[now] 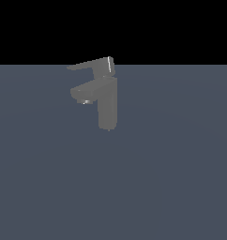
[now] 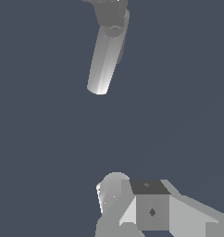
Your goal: Turn on the faucet by rotating a designated handle.
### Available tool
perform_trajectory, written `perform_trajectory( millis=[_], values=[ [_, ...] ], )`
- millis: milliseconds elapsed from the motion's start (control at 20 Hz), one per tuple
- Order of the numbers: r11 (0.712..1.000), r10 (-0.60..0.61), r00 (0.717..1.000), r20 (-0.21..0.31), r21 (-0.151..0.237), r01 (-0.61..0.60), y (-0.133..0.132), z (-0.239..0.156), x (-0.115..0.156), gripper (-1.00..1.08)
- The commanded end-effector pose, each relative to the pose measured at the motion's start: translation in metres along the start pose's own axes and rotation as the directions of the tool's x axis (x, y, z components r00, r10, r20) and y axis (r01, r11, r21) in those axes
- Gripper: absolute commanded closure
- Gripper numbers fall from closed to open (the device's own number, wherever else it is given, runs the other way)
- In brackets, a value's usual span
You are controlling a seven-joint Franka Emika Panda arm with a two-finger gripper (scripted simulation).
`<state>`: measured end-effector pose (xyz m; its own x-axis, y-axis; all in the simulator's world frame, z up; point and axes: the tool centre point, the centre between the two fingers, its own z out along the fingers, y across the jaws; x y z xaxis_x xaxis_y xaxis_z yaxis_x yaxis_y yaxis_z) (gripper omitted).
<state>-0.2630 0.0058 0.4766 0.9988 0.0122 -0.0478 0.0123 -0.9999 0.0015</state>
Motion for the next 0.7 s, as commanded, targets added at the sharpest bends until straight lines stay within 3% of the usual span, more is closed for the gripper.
perform_trajectory(
  millis=[0, 650],
  values=[
    [1.0, 0.0, 1.0, 0.0, 0.0, 0.0, 0.0, 0.0, 0.0, 1.08],
    [0.999, -0.042, 0.999, -0.018, -0.001, 0.042, -0.019, -0.007, 0.008, 1.08]
  ],
)
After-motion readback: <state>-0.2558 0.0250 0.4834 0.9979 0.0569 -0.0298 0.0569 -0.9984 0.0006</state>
